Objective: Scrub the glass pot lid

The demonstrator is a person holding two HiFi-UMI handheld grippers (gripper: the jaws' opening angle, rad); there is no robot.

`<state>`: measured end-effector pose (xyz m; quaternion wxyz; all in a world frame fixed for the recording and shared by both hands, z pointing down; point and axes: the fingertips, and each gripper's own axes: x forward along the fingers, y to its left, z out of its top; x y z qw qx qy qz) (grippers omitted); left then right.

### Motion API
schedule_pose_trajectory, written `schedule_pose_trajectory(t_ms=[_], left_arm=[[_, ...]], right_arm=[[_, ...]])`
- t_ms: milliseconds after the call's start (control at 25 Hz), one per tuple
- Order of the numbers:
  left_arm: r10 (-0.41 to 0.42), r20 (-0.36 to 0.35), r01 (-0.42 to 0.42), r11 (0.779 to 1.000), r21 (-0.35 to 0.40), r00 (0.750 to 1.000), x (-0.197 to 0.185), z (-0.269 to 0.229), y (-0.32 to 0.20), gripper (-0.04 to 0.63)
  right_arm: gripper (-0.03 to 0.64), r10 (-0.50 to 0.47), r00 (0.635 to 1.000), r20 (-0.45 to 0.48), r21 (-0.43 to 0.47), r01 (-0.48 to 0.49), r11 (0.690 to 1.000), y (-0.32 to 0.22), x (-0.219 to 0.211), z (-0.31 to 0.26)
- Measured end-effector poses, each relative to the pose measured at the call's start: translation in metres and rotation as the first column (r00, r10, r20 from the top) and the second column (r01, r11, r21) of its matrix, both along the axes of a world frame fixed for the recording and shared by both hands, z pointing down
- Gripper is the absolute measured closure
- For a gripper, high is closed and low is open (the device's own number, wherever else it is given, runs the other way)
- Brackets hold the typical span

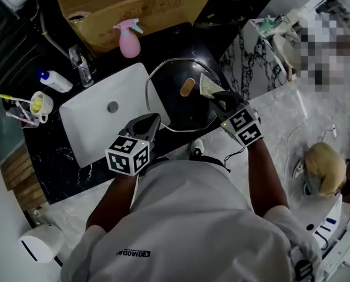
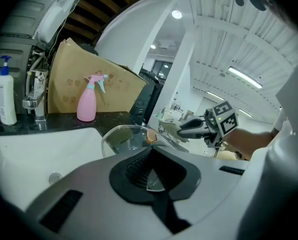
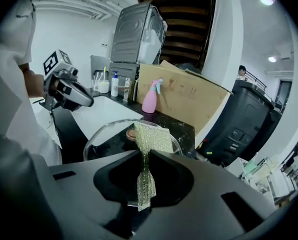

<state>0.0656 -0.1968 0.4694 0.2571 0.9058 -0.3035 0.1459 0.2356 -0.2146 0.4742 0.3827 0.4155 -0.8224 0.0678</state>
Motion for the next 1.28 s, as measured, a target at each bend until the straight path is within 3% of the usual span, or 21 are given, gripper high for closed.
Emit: schedule_pose_trajectory(t_ms=[240,520,680,1280], left_arm=[[-0.112,0.000,0.112,0.993,-0.023,0.994,0.004,0.005,-0.011,0.583],[-0.221,0.018,0.221,0.975,0.001,0.975,-0.003,0.000,-0.018,0.583],[-0.283,0.026,0.283,0.959,0.001,0.959,-0.012,0.003,-0.020,0.583],[-0.366,0.017,0.366,0.930,-0.002,0.930,-0.017,0.006,-0.024,0.583]], right_arm=[[0.537,0.047,0.999,0.023,-0.004,-0.047,0.999,-0.055,0.021,0.018],[0.537,-0.045,0.995,-0.094,-0.032,0.043,0.999,-0.116,0.027,0.039],[0.537,-0.076,0.991,-0.113,-0.059,0.070,0.996,-0.136,0.019,0.047],[0.535,-0.175,0.969,-0.177,-0.171,0.145,0.975,-0.161,0.007,0.085]])
